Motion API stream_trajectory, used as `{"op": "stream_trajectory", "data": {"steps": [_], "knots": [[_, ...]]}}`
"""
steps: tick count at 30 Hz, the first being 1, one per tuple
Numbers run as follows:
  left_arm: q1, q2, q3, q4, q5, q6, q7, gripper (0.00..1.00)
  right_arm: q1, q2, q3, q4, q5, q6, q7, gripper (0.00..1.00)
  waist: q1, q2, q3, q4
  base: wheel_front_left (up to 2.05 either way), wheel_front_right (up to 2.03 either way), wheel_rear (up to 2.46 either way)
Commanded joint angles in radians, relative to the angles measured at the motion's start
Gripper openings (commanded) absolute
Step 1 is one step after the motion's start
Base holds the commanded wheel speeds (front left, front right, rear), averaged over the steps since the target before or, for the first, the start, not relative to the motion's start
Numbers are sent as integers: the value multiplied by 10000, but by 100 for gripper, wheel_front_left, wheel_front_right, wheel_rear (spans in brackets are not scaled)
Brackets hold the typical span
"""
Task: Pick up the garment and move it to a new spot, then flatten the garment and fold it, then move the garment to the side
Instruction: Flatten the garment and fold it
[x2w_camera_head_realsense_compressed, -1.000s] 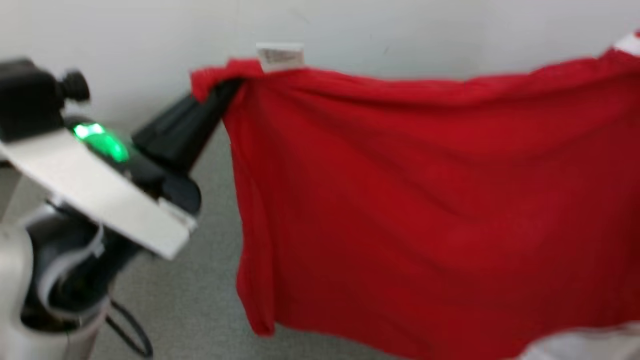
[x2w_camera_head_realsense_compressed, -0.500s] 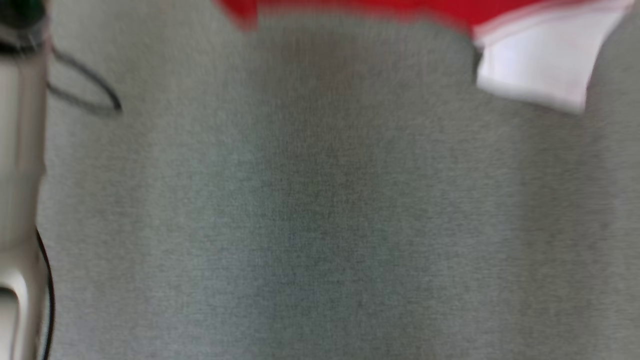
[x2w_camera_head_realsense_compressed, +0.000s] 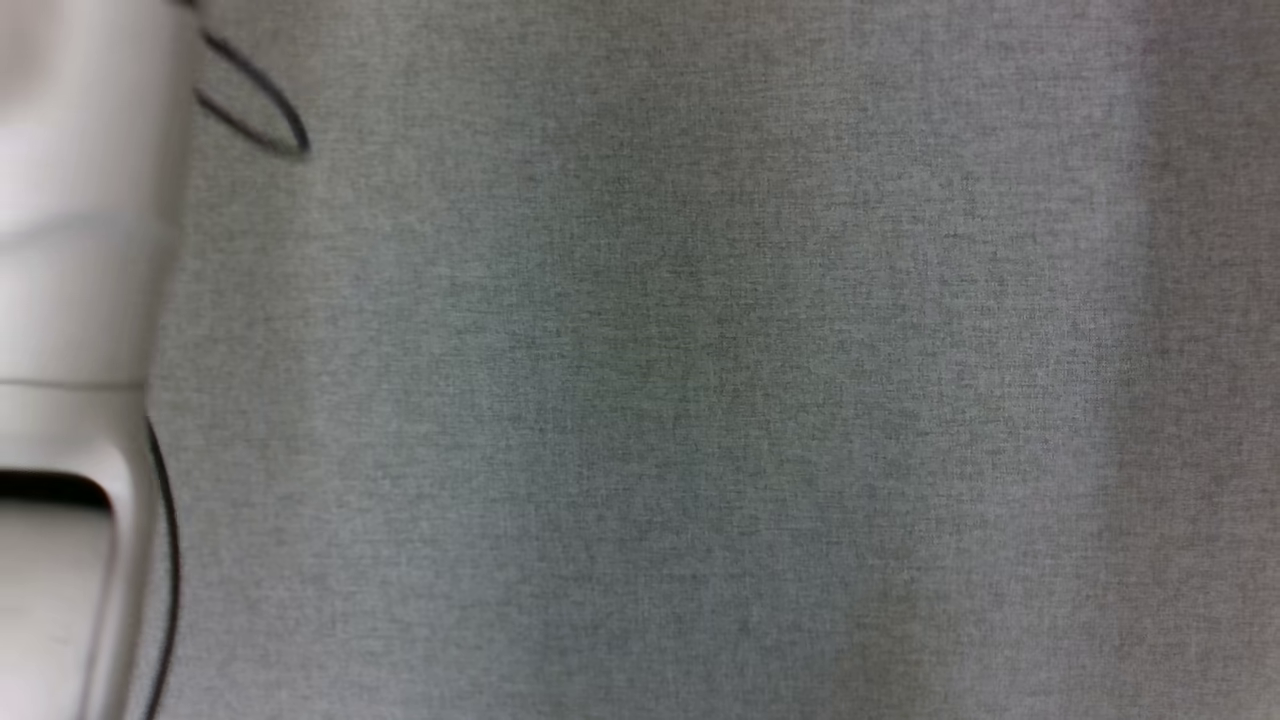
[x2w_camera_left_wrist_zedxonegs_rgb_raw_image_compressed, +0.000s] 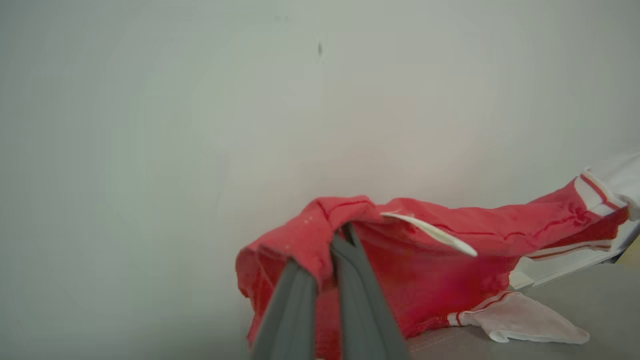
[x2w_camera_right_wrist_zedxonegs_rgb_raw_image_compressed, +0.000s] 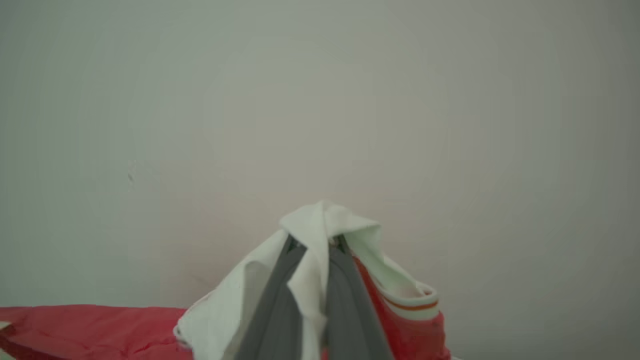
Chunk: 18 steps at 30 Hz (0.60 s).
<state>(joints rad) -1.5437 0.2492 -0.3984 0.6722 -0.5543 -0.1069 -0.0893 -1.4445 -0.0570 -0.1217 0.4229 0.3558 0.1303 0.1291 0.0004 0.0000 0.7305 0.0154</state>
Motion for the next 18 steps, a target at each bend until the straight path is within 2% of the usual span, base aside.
{"op": "stream_trajectory", "data": {"steps": [1, 2, 6, 13, 15, 18], "knots": [[463, 16, -101, 201, -65, -74, -250, 0, 639, -263, 237, -66, 290, 0, -138, 0, -4, 0, -116, 18, 0, 0, 0], [463, 16, -101, 201, -65, -74, -250, 0, 639, -263, 237, -66, 290, 0, -138, 0, -4, 0, -116, 18, 0, 0, 0], [1693, 138, -395, 340, -324, -192, -708, 0, 2532, -782, 1056, -576, 1065, 1, -461, 0, -4, 0, -571, -9, 0, 0, 0], [4364, 668, -962, -904, -582, -232, -1195, 0, 6214, -1805, 1724, -1985, 2208, 0, -887, 0, -4, 0, -1859, -109, 0, 0, 0], [5430, 760, -1211, -1351, -477, -135, -1240, 0, 7367, -2045, 1684, -2144, 2231, 0, -1125, 0, -4, 0, -2460, -124, 0, 0, 0], [6972, 958, -1528, -2277, -385, 260, -1182, 0, 8913, -2346, 1706, -2329, 2297, 0, -1147, 0, -4, 0, -3278, -170, 0, 0, 0]]}}
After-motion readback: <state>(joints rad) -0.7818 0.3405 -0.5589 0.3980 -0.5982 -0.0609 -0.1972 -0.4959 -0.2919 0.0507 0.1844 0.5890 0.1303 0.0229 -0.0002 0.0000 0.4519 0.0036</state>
